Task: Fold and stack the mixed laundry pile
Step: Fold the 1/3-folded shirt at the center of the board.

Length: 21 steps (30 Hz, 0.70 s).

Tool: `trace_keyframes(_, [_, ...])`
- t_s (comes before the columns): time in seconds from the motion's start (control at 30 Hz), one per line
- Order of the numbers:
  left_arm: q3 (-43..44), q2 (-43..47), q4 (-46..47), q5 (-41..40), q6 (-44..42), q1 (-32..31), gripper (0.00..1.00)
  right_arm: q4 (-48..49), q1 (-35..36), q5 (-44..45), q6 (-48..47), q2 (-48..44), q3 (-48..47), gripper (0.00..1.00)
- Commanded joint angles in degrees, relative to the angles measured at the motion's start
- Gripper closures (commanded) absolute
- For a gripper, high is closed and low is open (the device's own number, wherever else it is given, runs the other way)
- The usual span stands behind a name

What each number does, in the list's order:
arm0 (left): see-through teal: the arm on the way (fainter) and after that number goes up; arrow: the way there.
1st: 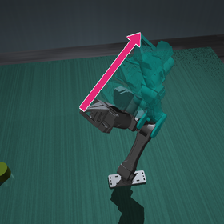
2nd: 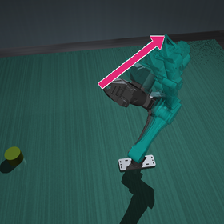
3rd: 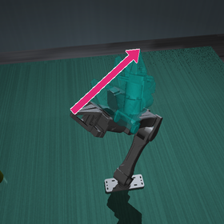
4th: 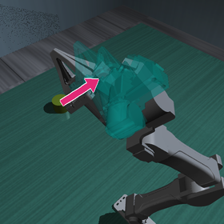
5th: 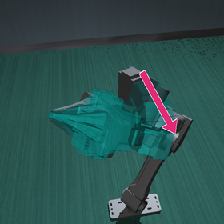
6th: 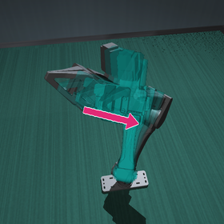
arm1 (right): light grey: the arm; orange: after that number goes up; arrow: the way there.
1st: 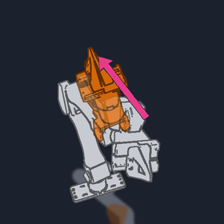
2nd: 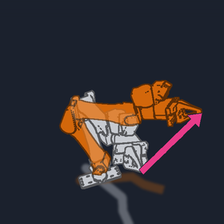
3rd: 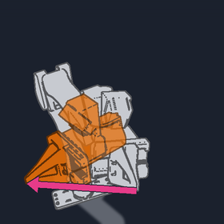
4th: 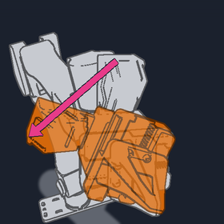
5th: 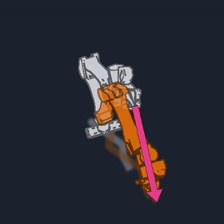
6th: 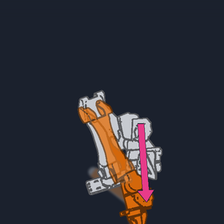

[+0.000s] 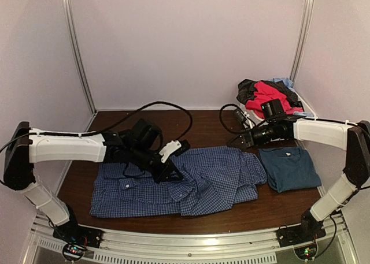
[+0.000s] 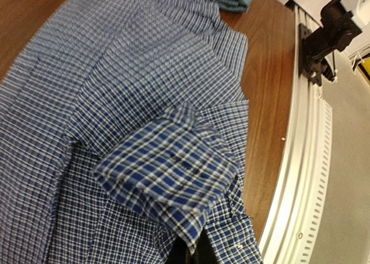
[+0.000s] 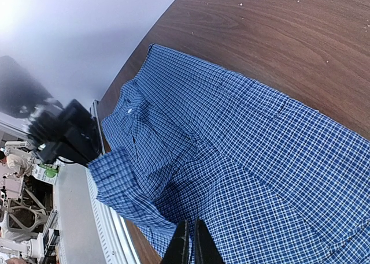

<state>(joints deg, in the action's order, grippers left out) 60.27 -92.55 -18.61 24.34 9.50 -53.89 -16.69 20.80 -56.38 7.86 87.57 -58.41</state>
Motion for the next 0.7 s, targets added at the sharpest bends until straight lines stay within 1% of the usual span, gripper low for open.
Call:
trace_keyframes(0.0, [-3.54,9.58,4.98,-3.64,3.93,2.96,1.0,3.66,-0.4,1.6,2.12,1.77,0.47,0.95])
trace_keyframes(0.1, [-6.94,13.25,5.75,-6.04,6.95,6.22,1.0,4.14,-0.36,2.43,2.84,3.57,-0.3,0.95])
trace_keyframes(0.3, [-15.06,18.39,7.27,-13.29,12.04,10.78,1.0,4.03,-0.41,3.63,2.89,5.86,-1.43,0.95])
trace_keyframes(0.4, [-17.75,19.25,5.58,-18.22,14.77,12.76,1.0,3.94,-0.33,4.09,2.78,6.43,-1.45,0.95])
trace_keyframes(0.57, [-22.16,20.11,4.28,-26.98,18.07,13.72,1.0,3.77,-0.34,3.96,2.62,6.99,-1.12,0.95])
trace_keyframes(0.67, [-23.31,20.7,4.24,-29.13,18.51,13.81,1.0,3.64,-0.32,3.69,2.48,7.27,-0.92,0.95])
